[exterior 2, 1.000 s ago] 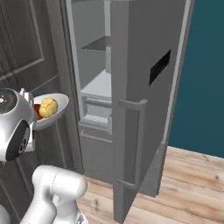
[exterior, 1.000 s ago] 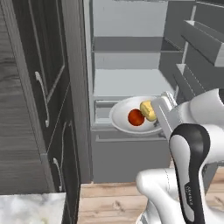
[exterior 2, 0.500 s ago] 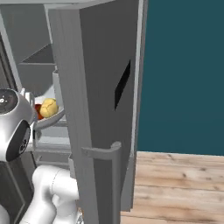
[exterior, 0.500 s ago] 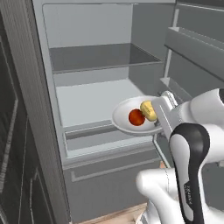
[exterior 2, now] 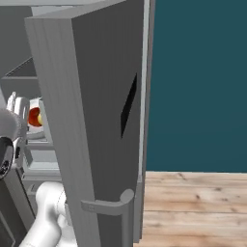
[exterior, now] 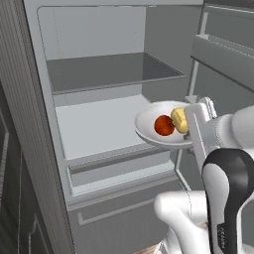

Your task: Place the bowl with the potato and tomato on the top shelf of the fridge. Place the bowl with the steak and fish on the second highest shelf of the fridge.

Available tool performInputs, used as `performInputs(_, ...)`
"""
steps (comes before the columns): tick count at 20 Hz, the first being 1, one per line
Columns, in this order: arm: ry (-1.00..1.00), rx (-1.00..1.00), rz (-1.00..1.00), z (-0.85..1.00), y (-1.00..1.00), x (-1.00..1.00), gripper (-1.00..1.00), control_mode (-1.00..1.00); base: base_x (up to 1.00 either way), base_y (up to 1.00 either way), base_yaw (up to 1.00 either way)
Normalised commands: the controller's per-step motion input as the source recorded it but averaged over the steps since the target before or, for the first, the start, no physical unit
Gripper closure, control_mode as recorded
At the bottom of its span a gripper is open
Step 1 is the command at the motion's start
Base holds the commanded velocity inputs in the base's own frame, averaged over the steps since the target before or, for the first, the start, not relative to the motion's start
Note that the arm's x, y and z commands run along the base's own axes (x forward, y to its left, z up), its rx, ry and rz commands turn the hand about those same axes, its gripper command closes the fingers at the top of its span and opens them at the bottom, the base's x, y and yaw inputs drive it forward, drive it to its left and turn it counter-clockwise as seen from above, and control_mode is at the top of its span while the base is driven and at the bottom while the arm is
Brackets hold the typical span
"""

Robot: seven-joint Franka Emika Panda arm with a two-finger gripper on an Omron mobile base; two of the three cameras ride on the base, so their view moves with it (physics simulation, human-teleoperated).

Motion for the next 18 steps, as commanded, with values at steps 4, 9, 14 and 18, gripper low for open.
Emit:
performInputs(4,-0.24,0.03,-0.09,1.0,0.06,-0.27,1.0,-1.0,0.0,0.0,0.0)
performInputs(9,-0.17,0.02,-0.01,0.97,0.38,0.33,1.0,-1.0,0.0,0.0,0.0)
performInputs(14,0.04,0.04,0.14,0.18,0.3,0.33,1.0,-1.0,0.0,0.0,0.0)
performInputs(18,0.0,-0.01,0.08,-0.16,0.02,0.89,1.0,-1.0,0.0,0.0,0.0)
